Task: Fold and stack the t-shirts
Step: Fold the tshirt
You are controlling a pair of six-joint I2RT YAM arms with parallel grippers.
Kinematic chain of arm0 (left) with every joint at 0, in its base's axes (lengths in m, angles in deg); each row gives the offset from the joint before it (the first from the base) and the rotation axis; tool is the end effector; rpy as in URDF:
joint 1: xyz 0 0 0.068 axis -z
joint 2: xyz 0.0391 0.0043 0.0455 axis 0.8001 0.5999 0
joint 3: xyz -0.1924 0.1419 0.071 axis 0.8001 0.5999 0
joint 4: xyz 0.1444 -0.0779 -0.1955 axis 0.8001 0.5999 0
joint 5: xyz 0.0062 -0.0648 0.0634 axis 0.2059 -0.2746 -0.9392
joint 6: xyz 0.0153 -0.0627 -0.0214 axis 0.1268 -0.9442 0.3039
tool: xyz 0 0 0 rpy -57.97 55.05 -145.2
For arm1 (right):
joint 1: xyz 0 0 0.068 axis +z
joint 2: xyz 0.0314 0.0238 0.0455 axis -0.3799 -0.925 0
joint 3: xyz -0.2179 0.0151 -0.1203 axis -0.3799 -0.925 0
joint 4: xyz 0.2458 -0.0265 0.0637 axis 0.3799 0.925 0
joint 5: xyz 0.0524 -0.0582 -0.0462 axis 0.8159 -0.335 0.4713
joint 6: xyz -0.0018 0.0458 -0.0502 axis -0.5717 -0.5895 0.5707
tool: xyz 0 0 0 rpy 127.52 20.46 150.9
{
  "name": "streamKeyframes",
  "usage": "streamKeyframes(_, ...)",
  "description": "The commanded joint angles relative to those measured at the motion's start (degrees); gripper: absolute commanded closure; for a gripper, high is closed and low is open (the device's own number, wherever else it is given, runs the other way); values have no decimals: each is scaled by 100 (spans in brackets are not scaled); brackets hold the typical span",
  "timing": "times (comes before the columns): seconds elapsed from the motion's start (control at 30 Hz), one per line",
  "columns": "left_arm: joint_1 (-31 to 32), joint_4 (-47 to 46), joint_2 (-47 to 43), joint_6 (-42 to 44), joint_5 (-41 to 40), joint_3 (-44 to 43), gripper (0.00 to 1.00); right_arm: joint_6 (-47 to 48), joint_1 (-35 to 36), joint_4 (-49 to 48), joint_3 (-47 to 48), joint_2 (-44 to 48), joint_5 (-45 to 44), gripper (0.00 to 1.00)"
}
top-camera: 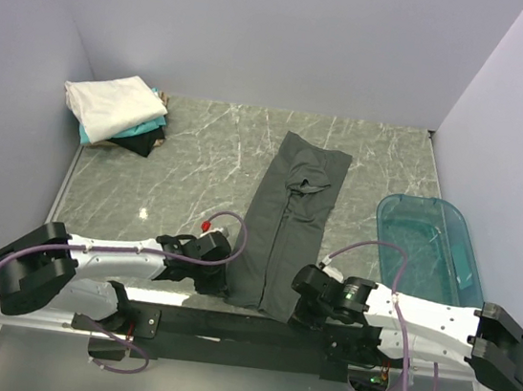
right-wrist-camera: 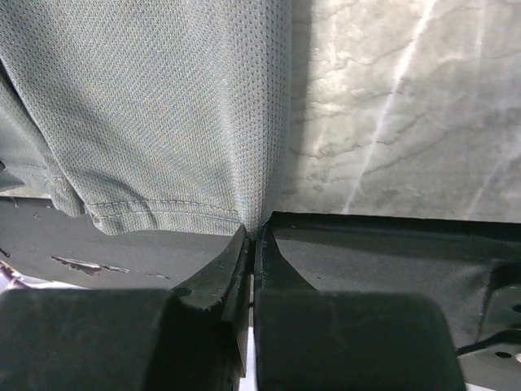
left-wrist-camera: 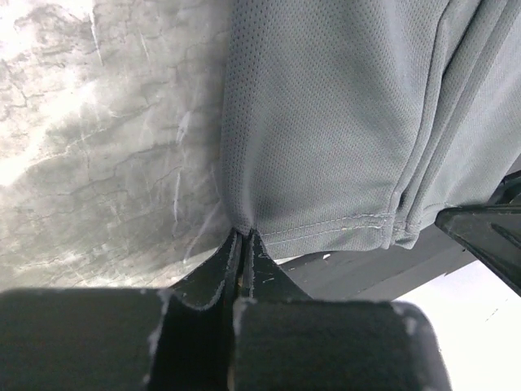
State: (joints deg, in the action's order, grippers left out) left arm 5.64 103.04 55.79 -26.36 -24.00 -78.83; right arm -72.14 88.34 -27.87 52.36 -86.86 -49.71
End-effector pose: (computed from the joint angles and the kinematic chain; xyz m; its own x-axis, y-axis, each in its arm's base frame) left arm 0.1151 -0.1968 0.1100 -0.9767 -0.1561 -0.1472 -0.0670 0.8735 -0.4822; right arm 0.0680 0.1530 0.1122 -0.9574 0.2840 -0.0517 0.2469 0.8986 0.3627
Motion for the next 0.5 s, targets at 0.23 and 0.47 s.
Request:
streamKeyframes(0.23, -7, 644, -638, -128, -318, 93, 99, -38, 86, 430, 44, 250, -76, 100)
streamKeyframes(0.47, -7, 794, -1201, -260, -300, 163, 99, -205, 332, 588, 316, 162, -164, 100)
